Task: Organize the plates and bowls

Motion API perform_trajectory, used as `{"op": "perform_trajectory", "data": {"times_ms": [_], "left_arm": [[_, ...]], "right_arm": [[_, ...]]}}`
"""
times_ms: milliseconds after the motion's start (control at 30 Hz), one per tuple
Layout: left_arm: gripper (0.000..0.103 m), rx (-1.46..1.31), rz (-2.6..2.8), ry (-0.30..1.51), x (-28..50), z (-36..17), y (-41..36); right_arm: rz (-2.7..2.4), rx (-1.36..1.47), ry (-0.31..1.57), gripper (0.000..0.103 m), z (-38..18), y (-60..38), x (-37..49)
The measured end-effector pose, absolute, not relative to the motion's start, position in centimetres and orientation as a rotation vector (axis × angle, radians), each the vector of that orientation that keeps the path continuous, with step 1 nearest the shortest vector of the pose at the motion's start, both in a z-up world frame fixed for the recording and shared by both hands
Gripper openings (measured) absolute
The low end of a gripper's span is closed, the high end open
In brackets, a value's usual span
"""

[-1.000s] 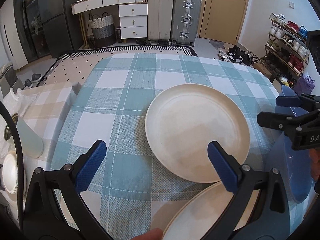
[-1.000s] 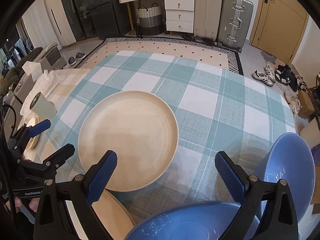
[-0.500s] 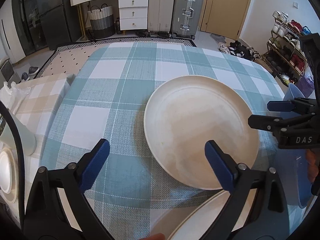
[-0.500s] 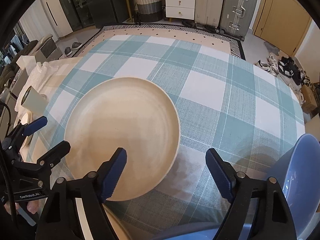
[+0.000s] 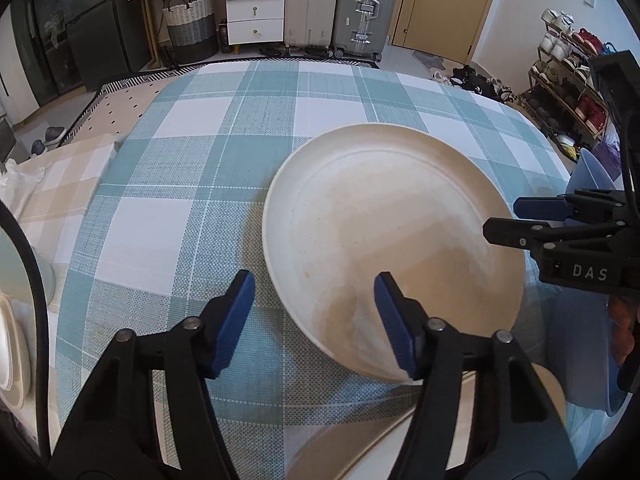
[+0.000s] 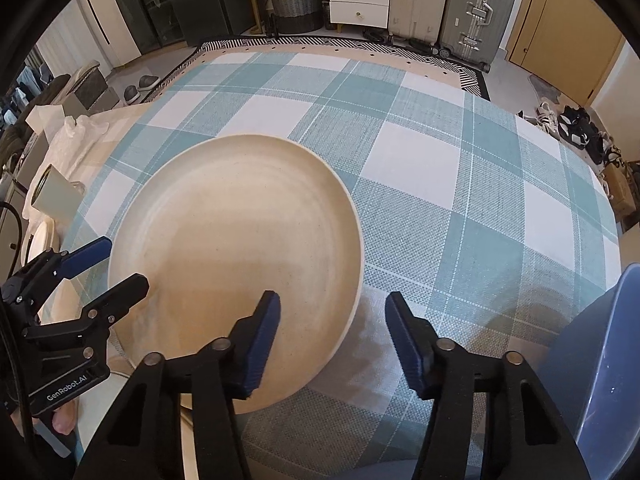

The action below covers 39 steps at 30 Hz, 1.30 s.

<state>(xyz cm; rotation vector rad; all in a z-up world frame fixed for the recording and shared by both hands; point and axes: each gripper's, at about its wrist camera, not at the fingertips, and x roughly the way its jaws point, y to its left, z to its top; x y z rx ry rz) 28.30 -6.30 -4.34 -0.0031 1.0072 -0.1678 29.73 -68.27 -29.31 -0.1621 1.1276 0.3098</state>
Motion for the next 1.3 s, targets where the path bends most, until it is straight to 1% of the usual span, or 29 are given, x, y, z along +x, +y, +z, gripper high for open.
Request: {"op": "perform_trajectory", "data": {"times_ms": [100,200,233,267,367,533,767,1300], "left_arm": [[0.048,0.003,-0.171,1.013,28.3,-4.6,-6.6],[0.043,0.013,-0.158,1.012,28.4,-4.7,-6.7],[0.042,0.016,-0.155,1.013,28.4,-4.7,-6.7],[0.039,0.02,-0.152,1.012,28.4,-4.7,-6.7],[0.034,0.039,-0.142,1.011,28.5,-4.7,-6.7],[0.027,0.062,-0.127,1.004,28.4,-4.8,-6.7],[0.025,0.067,-0.125,0.99,28.3,-4.6,-6.6],[0.025,0.089,-0.113,0.91,26.9,-2.4,-6.6]], "right_arm": [[0.308,-0.164,1.128,0.049,-29.5,-68.2,29.8],[0.302,-0.166,1.126,0.043,-29.7,-68.2,29.8],[0.299,-0.168,1.128,0.038,-29.8,-68.2,29.8],[0.3,-0.171,1.131,0.036,-29.9,-68.1,29.8],[0.299,-0.182,1.125,0.032,-29.9,-67.9,29.8],[0.288,-0.195,1.113,0.028,-30.0,-67.9,29.7],[0.275,-0.203,1.09,0.026,-29.8,-67.9,29.6],[0.276,-0.204,1.022,0.026,-28.5,-67.9,28.6]]}}
